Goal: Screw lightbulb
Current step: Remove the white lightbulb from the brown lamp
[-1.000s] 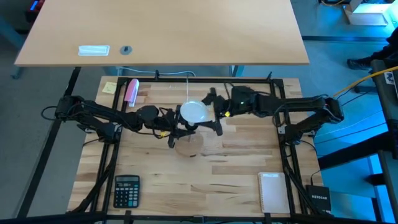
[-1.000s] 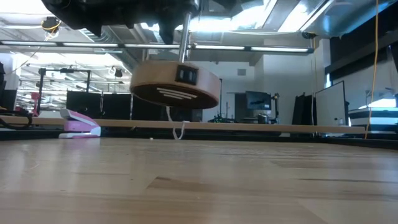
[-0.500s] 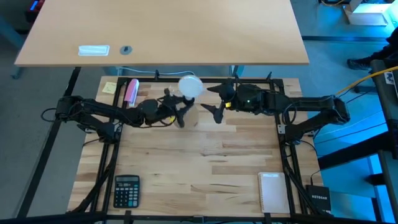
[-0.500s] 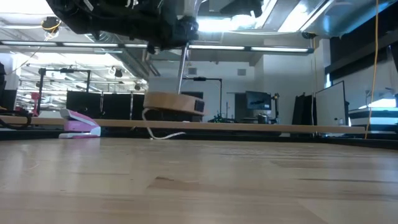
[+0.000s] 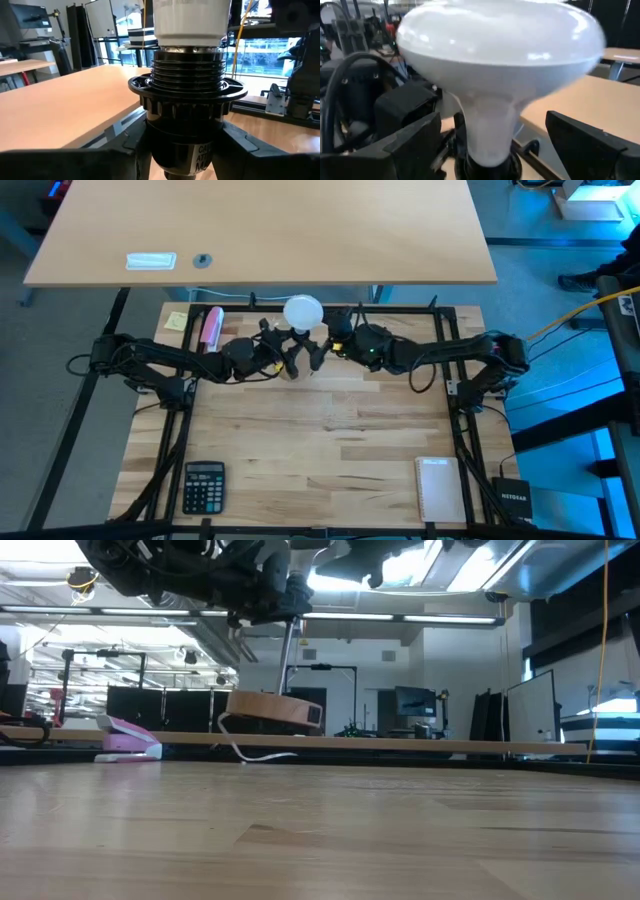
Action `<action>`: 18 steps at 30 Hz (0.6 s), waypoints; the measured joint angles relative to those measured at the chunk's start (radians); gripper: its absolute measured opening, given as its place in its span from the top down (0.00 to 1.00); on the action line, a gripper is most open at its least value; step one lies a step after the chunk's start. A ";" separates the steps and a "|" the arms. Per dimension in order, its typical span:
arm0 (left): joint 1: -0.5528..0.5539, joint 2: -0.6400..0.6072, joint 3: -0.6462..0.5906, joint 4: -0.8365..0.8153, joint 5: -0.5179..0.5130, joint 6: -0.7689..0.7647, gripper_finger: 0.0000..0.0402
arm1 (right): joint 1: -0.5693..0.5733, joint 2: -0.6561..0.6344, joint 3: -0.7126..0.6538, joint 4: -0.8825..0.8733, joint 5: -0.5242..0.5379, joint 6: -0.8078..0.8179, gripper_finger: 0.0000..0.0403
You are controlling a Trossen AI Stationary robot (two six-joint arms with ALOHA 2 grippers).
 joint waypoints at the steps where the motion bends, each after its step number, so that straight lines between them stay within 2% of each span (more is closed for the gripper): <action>1: -0.002 0.000 0.000 0.000 0.000 0.002 0.65 | 0.000 0.010 0.000 0.017 0.001 0.000 0.10; 10: -0.029 0.000 0.000 -0.001 -0.001 0.033 0.64 | -0.032 0.029 0.000 0.066 -0.031 0.005 0.13; 14: -0.029 0.000 0.000 -0.002 0.000 0.033 0.65 | -0.033 0.029 0.000 0.068 -0.063 0.015 0.25; 18: -0.029 0.000 0.000 -0.004 0.000 0.033 0.64 | -0.032 0.029 0.000 0.063 -0.094 0.000 0.47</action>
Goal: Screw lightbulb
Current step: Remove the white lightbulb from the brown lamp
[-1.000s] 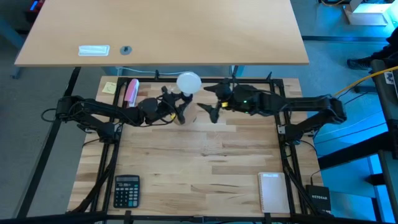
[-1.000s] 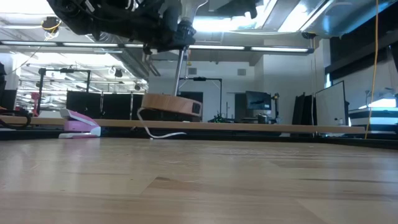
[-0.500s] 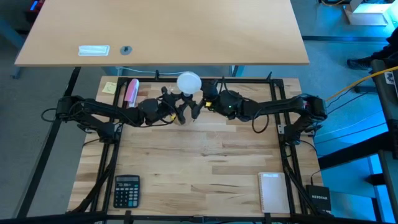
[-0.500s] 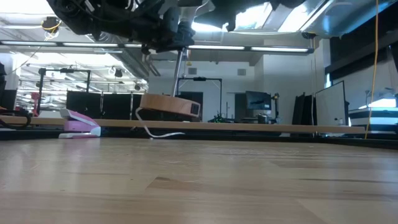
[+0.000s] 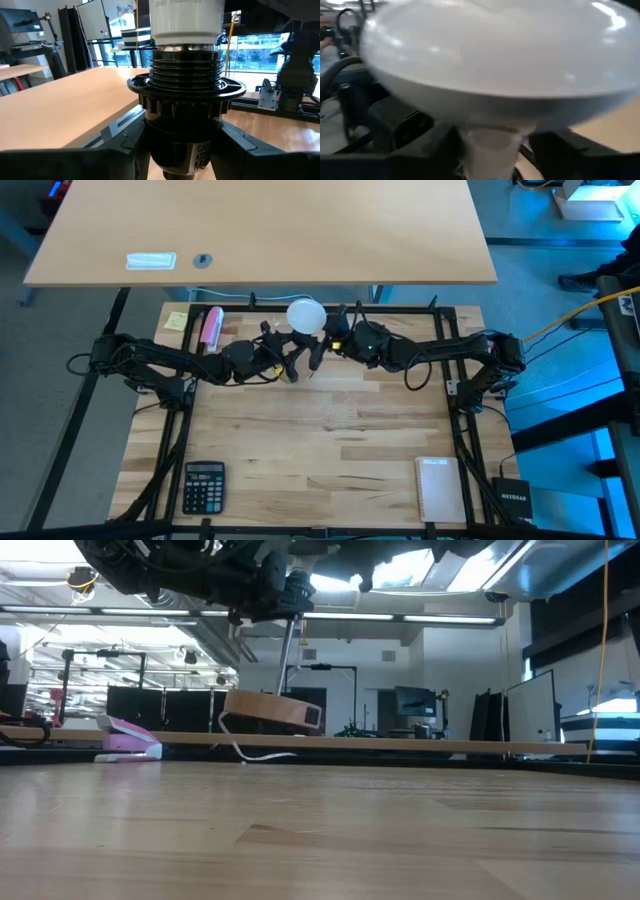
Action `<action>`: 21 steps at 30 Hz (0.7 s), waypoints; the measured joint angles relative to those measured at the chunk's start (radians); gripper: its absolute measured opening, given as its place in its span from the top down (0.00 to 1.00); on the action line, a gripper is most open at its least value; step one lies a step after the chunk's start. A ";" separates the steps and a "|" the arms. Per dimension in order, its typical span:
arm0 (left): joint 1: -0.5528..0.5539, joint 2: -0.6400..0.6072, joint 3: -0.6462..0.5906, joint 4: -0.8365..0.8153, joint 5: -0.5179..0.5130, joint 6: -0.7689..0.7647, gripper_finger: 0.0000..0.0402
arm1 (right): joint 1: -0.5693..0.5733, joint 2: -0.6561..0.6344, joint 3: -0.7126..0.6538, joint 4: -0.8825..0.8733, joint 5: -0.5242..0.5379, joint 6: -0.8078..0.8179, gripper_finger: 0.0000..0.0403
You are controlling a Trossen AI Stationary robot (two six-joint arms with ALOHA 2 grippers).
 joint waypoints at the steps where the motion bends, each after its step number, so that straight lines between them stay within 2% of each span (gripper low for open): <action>1: 0.000 0.000 0.000 -0.002 0.004 -0.001 0.64 | 0.000 0.000 0.000 0.000 -0.012 -0.002 0.53; 3: 0.000 -0.001 0.000 -0.008 0.029 -0.006 0.65 | 0.000 -0.005 0.000 -0.009 -0.053 -0.005 0.60; 8: 0.000 -0.003 0.001 -0.013 0.125 -0.030 0.65 | -0.001 -0.025 0.000 -0.043 -0.182 -0.029 0.60; 12: 0.000 -0.003 0.001 -0.039 0.245 -0.090 0.65 | -0.002 -0.047 -0.001 -0.115 -0.296 -0.032 0.60; 14: 0.000 -0.003 0.001 -0.043 0.342 -0.127 0.65 | -0.002 -0.055 -0.001 -0.134 -0.406 -0.031 0.60; 19: 0.000 -0.001 0.001 -0.017 0.708 -0.194 0.65 | -0.001 -0.058 -0.001 -0.133 -0.747 -0.021 0.60; 21: -0.010 0.001 0.001 0.001 0.814 -0.236 0.65 | 0.000 -0.058 0.001 -0.123 -0.859 -0.023 0.60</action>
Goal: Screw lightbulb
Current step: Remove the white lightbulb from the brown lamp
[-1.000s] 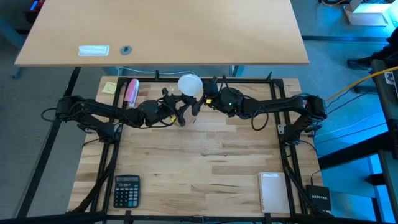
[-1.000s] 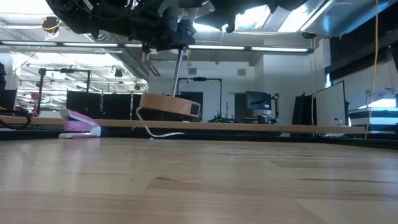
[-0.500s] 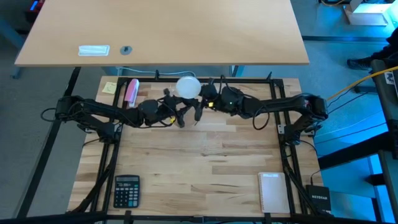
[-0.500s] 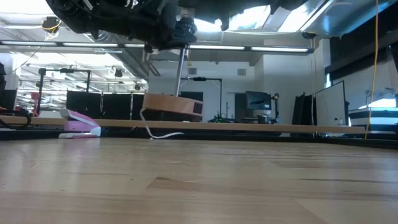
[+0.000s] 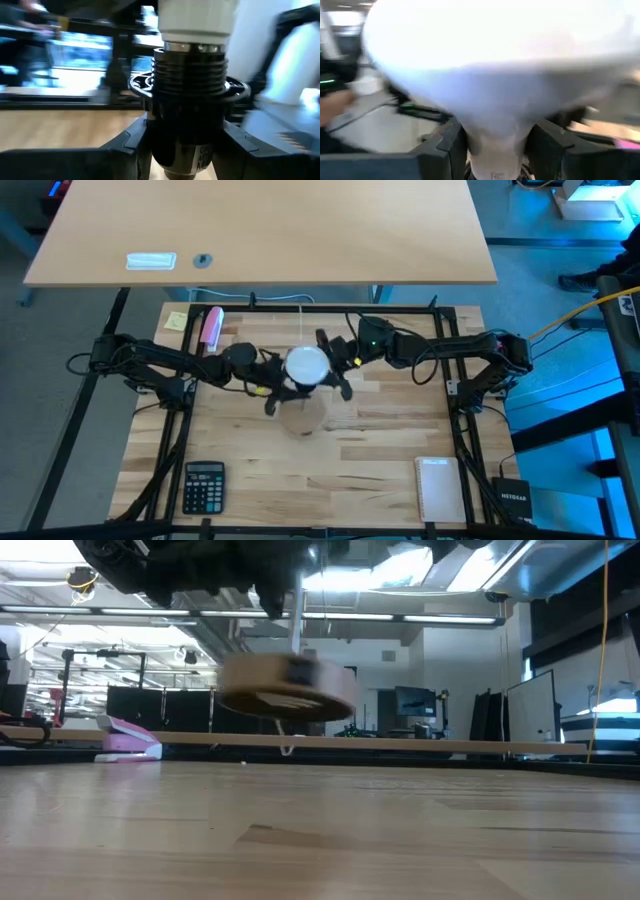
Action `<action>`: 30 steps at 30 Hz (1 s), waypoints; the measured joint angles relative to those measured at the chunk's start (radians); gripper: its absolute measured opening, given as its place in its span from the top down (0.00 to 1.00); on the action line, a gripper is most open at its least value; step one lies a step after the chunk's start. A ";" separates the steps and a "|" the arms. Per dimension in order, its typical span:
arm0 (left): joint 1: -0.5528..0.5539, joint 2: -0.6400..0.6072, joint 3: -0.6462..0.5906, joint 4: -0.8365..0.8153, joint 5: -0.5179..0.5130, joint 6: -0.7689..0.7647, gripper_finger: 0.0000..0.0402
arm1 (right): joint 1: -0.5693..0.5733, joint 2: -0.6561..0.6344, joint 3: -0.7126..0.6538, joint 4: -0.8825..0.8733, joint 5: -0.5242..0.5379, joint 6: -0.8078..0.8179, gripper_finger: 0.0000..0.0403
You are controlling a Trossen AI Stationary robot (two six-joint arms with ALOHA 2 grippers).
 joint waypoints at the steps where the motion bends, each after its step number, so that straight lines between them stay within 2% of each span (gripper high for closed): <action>1: -0.006 0.000 0.000 0.004 0.034 -0.012 0.65 | 0.000 0.000 0.000 0.003 -0.045 -0.006 0.60; 4: -0.018 0.000 0.000 0.008 0.078 -0.025 0.65 | 0.001 0.001 0.000 0.007 -0.109 -0.007 0.60; 14: -0.020 0.000 0.000 0.000 0.055 0.001 0.65 | 0.001 0.001 0.000 0.008 -0.078 -0.005 0.60; 22: -0.020 -0.003 0.005 -0.042 0.049 0.029 0.64 | -0.002 0.004 0.028 -0.017 -0.149 -0.013 0.60; 26: -0.020 -0.005 0.004 -0.053 0.026 0.039 0.65 | -0.001 0.005 0.036 -0.038 -0.115 -0.018 0.60; 30: -0.019 -0.002 -0.002 -0.050 0.012 0.032 0.65 | 0.001 0.003 0.040 -0.101 -0.028 -0.026 0.60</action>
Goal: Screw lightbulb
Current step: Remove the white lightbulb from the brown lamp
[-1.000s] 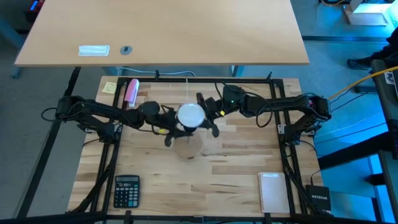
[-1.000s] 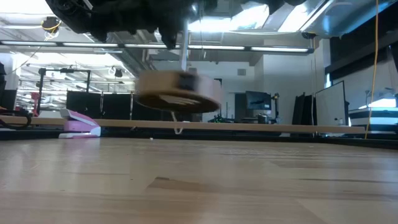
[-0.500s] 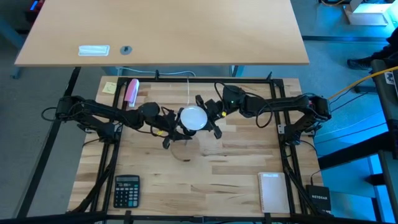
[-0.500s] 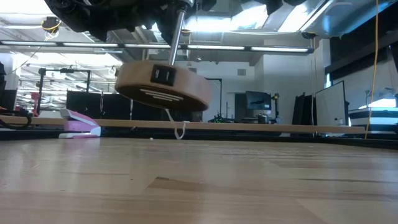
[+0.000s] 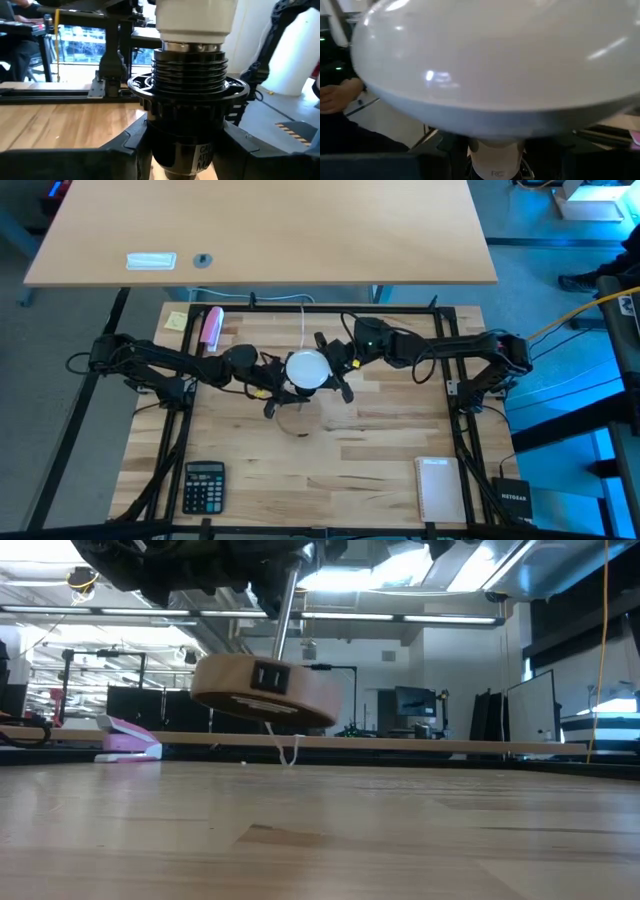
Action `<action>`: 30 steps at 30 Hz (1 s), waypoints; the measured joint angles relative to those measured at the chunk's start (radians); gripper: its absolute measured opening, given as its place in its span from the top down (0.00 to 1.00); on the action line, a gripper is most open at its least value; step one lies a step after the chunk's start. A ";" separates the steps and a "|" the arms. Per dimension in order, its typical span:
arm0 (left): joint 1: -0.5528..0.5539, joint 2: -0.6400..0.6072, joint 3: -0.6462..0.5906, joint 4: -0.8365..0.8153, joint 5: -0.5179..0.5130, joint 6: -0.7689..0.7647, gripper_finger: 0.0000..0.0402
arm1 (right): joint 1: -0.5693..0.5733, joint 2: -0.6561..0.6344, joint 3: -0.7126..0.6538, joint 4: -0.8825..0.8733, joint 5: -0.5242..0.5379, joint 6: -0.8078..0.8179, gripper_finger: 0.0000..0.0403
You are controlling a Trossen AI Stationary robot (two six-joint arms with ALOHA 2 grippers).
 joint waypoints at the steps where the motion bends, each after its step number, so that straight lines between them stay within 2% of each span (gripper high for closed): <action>1: 0.000 0.001 0.000 0.002 -0.008 -0.002 0.64 | 0.000 -0.002 0.001 -0.012 0.018 0.000 0.60; 4: 0.002 0.001 0.000 0.006 -0.028 -0.004 0.64 | 0.000 -0.005 0.003 -0.034 0.063 -0.001 0.59; 10: 0.005 0.002 -0.001 0.018 -0.047 -0.006 0.65 | 0.000 -0.005 0.004 -0.054 0.123 -0.003 0.21; 14: 0.004 0.002 -0.001 0.030 -0.063 -0.006 0.64 | 0.000 -0.014 0.004 -0.098 0.162 -0.006 0.04; 17: 0.004 0.002 -0.001 0.029 -0.094 -0.006 0.65 | 0.000 -0.055 0.003 -0.193 0.215 -0.026 0.04; 21: 0.004 -0.001 -0.001 0.025 -0.185 0.015 0.65 | 0.000 -0.143 0.003 -0.381 0.365 -0.063 0.09; 25: 0.004 -0.013 0.000 0.029 -0.332 0.078 0.63 | -0.001 -0.223 0.003 -0.506 0.535 -0.059 0.11; 30: 0.004 -0.022 0.000 0.035 -0.603 0.189 0.65 | -0.001 -0.242 0.003 -0.528 0.668 0.058 0.11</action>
